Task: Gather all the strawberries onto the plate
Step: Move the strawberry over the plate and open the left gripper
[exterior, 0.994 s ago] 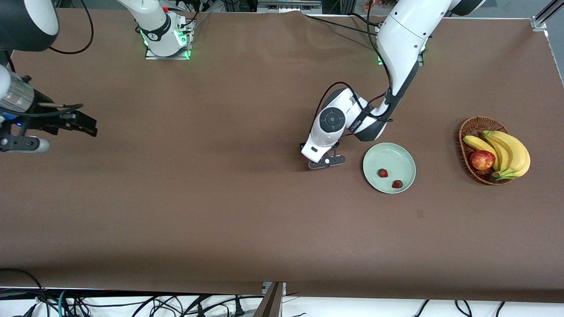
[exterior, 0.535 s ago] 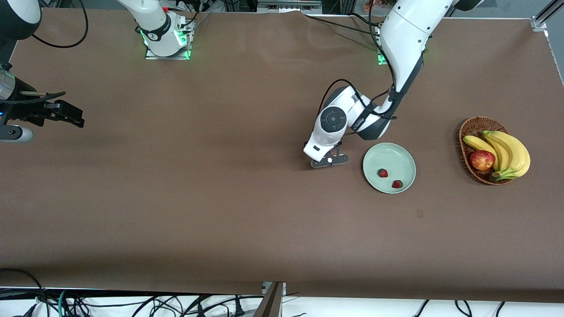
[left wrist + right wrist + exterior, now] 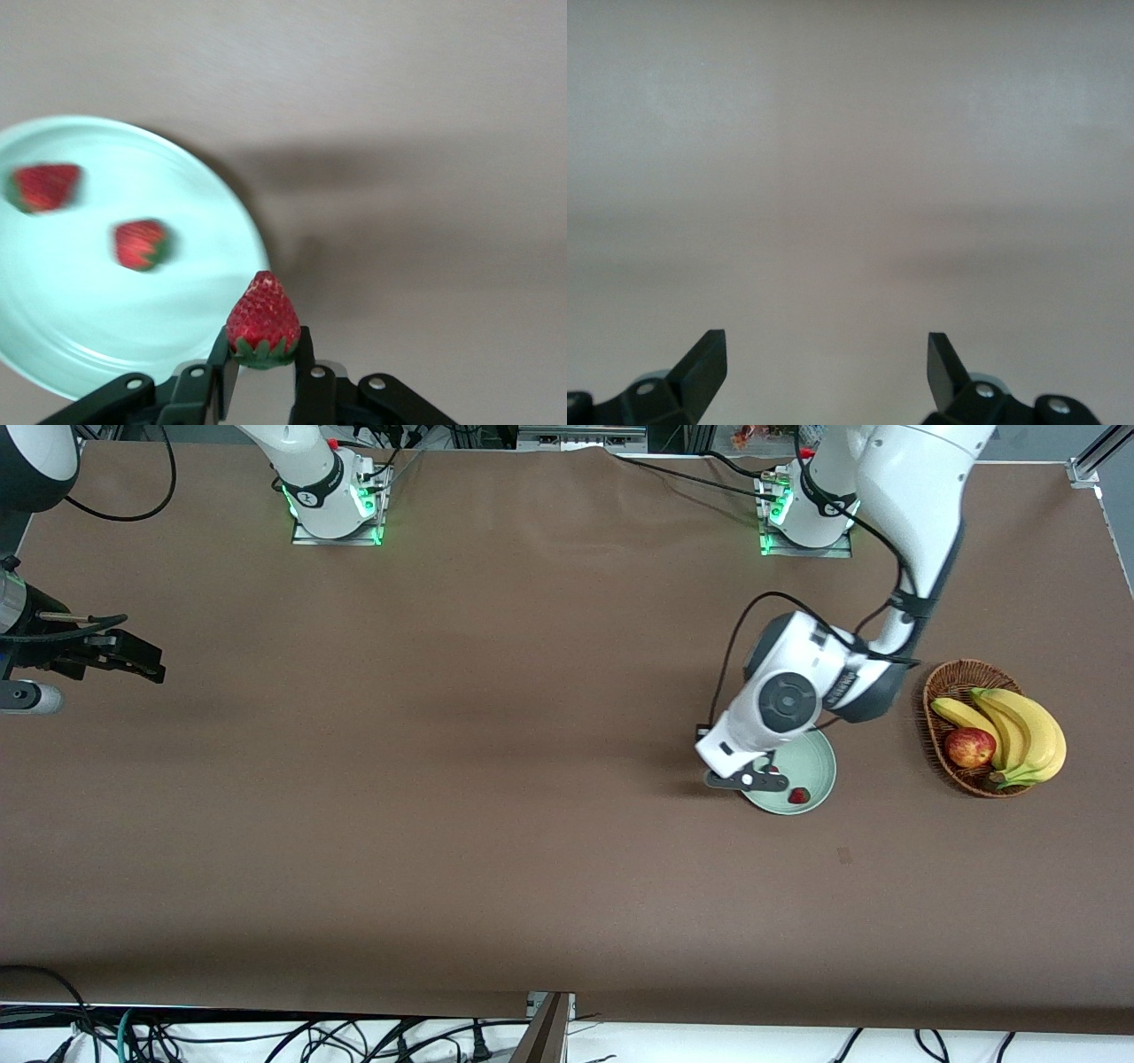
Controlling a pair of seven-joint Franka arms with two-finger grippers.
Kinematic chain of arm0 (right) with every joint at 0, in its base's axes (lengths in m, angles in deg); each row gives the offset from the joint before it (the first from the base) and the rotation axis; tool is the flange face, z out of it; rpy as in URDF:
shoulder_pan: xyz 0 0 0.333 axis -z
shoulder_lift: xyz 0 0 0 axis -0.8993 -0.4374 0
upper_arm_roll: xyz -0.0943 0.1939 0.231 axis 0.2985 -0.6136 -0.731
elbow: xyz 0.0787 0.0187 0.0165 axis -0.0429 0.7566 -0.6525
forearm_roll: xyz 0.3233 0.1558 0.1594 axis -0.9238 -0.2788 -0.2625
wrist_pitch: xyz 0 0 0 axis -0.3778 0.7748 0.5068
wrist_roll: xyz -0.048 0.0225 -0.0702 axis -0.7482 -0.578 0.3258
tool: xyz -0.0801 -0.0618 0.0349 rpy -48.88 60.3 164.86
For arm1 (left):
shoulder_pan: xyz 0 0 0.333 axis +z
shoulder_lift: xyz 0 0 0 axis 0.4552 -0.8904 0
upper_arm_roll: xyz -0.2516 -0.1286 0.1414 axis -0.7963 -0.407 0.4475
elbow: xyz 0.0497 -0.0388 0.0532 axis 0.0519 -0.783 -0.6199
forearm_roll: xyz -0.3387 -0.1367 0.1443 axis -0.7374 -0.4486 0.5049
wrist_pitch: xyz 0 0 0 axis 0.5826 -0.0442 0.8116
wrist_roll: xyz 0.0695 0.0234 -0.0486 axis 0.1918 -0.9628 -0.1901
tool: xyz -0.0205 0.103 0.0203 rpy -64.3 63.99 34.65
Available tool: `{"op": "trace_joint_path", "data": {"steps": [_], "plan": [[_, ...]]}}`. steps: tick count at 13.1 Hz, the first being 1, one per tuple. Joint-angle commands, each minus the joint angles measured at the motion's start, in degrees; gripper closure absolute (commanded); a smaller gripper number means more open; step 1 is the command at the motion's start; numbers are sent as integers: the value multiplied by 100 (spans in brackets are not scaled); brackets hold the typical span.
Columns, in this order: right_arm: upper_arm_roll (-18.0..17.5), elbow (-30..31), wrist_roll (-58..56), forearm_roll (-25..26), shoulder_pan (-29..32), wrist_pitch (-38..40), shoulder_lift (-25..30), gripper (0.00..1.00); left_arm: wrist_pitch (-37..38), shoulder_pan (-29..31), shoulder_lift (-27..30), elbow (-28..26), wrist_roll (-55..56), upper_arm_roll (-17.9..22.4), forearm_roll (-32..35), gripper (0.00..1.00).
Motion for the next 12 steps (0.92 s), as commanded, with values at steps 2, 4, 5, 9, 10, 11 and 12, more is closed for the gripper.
{"op": "trace_joint_path", "data": {"steps": [2, 4, 5, 9, 10, 11, 12], "plan": [[-23, 42, -84, 67, 24, -15, 49, 0, 97, 532, 25, -6, -1429, -55, 2, 91], [-23, 42, -84, 67, 15, -15, 49, 0, -25, 718, -71, -33, -1913, -55, 2, 91], [-23, 42, -75, 67, 15, -24, 49, 0, -174, 719, -98, -94, -1941, -55, 2, 91], [-23, 42, -57, 58, -2, -15, 58, 0, -474, 824, -221, -191, -2161, -46, 2, 82], [-23, 42, -57, 58, -3, -6, 58, 0, -474, 833, -221, -191, -2161, -55, 2, 77], [-23, 42, -57, 58, -3, -6, 49, 0, -466, 833, -221, -191, -2118, -55, 2, 23], [-23, 42, -57, 58, -3, -6, 57, 0, -431, 833, -195, -191, -2091, -55, 2, 0]]}}
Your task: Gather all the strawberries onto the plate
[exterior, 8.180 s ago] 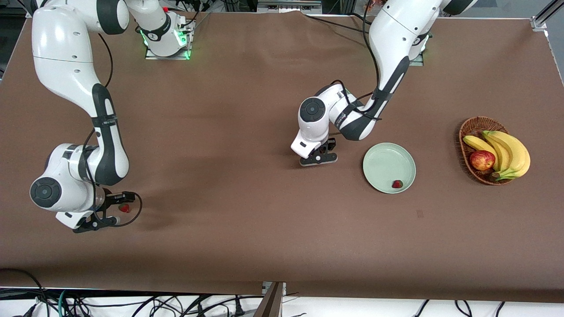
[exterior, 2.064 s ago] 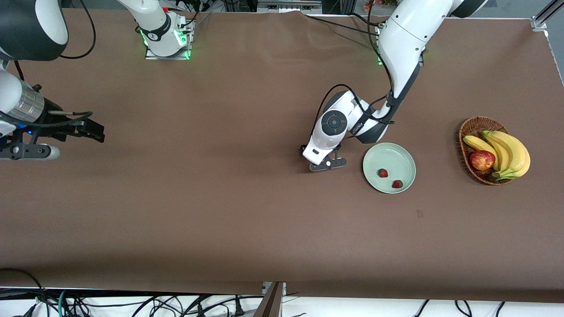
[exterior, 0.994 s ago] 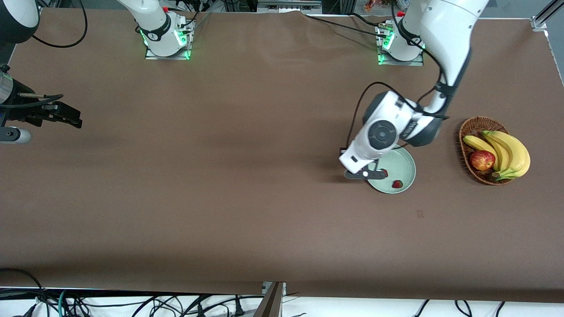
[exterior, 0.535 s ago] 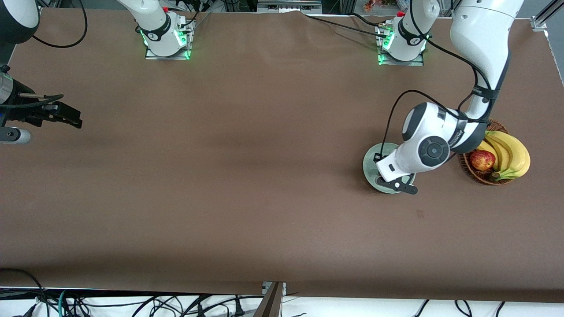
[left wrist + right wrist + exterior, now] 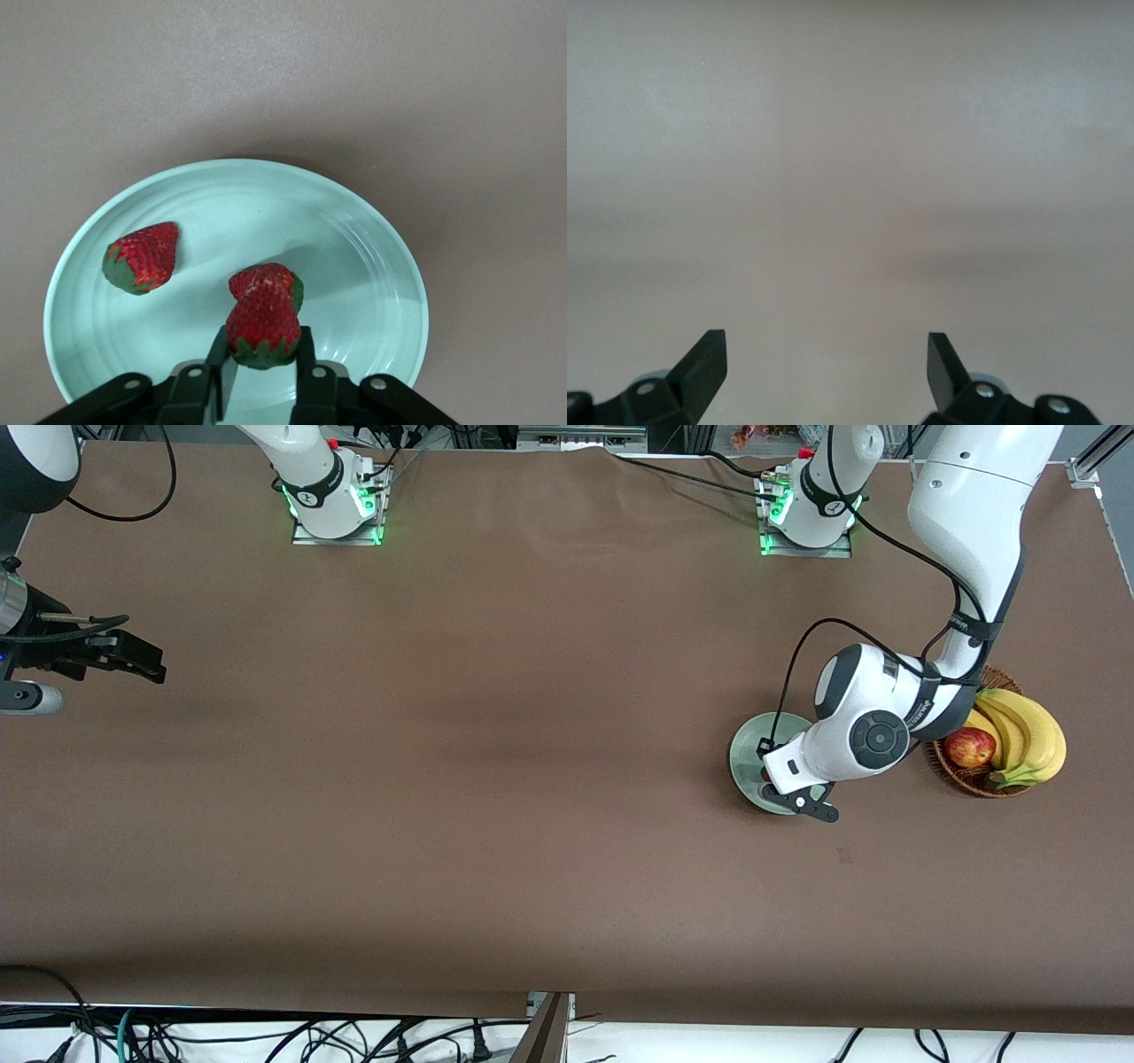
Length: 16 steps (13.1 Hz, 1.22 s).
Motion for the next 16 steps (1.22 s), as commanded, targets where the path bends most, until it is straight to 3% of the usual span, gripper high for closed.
{"op": "trace_joint_path", "data": {"steps": [1, 7, 14, 16], "plan": [[-23, 42, -54, 58, 4, -11, 64, 0, 28, 73, 101, -30, -86, -63, 2, 0], [-23, 42, -54, 41, -5, -28, 64, 0, 712, 73, 716, 241, -77, -89, -7, 0], [-31, 42, -62, 41, -14, -37, 64, 0, 3295, 29, 1358, 2191, 326, -151, -16, 0], [-31, 42, -62, 41, -14, -37, 64, 0, 3605, 29, 1647, 2352, 476, -134, -7, 0]]}}
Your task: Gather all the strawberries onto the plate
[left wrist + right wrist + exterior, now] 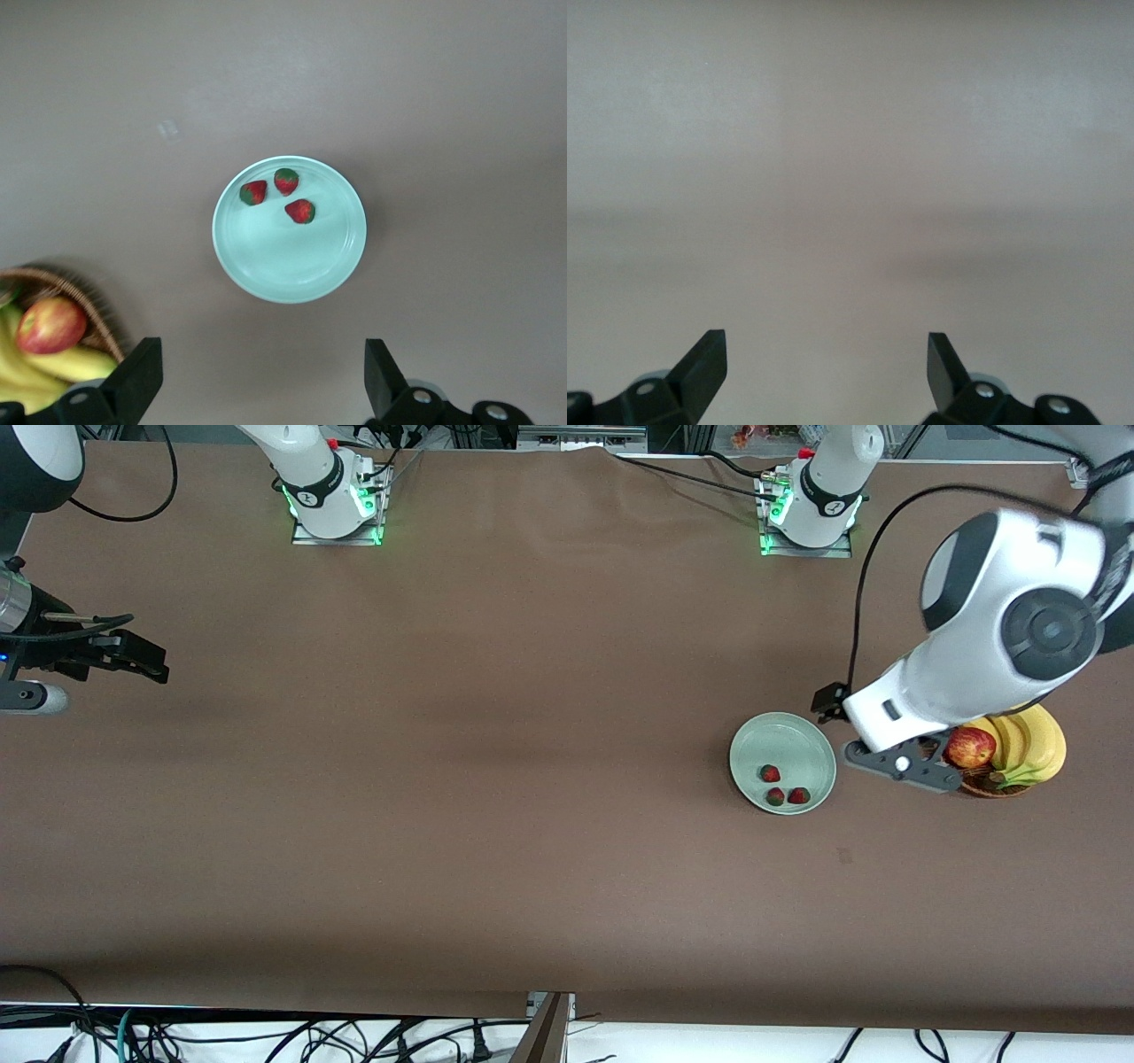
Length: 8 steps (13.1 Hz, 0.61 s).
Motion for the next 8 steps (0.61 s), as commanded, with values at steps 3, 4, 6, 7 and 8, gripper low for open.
{"op": "trace_joint_path", "data": {"steps": [3, 4, 6, 7, 8], "plan": [[-10, 43, -62, 32, 10, -29, 64, 0, 701, 66, 577, 204, 179, 55, -6, 0], [-10, 43, -62, 23, 11, -29, 64, 0, 938, 75, 577, 308, 187, 64, -6, 0], [-10, 34, -62, 14, 11, -29, 64, 0, 1002, 75, 847, 267, 240, 169, -6, 0], [-10, 34, -62, 14, 11, -29, 56, 0, 662, -47, 1093, -126, 327, 343, -33, 0], [-10, 34, -62, 14, 11, -29, 64, 0, 302, -187, 1400, -478, 389, 606, -85, 0]]}}
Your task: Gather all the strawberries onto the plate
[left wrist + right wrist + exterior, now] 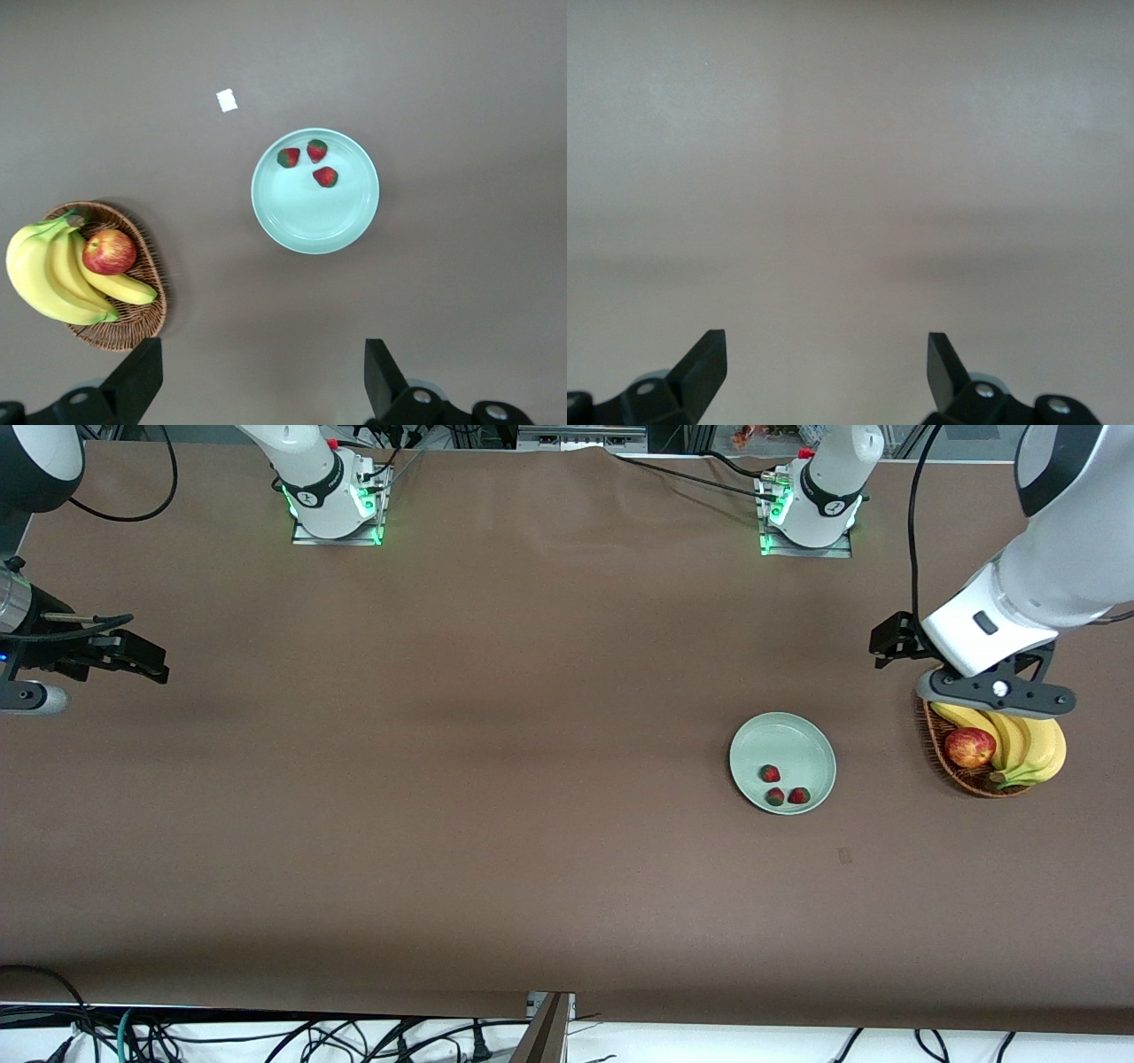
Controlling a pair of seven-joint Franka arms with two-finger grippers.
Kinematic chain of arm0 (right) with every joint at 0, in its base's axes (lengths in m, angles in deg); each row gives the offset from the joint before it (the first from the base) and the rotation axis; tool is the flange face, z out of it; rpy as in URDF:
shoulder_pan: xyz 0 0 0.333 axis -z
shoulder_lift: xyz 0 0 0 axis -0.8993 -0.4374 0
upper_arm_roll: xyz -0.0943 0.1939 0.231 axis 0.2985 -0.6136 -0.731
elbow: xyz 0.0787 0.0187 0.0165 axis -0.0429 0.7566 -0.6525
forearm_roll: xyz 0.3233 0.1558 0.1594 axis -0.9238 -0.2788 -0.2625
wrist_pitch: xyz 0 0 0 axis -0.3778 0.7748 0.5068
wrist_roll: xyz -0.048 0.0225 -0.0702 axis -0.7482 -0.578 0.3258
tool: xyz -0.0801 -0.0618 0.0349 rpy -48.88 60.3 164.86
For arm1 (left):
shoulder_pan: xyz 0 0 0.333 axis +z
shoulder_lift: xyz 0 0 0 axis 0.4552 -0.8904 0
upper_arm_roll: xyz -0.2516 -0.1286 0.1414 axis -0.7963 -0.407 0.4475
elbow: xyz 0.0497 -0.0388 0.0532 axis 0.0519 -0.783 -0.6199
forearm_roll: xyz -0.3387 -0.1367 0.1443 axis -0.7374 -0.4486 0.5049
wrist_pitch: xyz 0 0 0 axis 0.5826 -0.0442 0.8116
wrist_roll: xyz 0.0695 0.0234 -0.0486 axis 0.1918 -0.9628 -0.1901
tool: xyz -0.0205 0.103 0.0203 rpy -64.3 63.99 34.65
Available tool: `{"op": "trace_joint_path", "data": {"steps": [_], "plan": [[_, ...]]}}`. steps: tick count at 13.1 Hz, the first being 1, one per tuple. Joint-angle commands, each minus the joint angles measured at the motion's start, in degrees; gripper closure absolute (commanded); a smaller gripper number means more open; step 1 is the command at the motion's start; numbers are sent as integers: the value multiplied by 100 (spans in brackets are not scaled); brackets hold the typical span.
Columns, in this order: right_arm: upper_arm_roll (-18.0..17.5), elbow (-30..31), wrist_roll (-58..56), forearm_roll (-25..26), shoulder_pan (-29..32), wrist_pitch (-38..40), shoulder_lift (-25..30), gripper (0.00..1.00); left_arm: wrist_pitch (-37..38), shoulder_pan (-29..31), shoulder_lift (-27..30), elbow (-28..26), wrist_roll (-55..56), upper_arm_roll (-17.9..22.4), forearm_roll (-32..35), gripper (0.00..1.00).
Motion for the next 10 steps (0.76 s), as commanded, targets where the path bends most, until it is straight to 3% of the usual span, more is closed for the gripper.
{"op": "trace_joint_path", "data": {"steps": [1, 7, 10], "plan": [[-11, 43, -62, 14, 10, -27, 65, 0, -646, -348, 800, -958, 129, 557, -111, 0], [-11, 43, -62, 14, 19, -36, 56, 0, -1016, -324, 1171, -1531, 314, 674, -374, 0], [-2, 43, -62, 6, 19, -36, 56, 0, -1035, -253, 1189, -1549, 270, 691, -481, 0]]}}
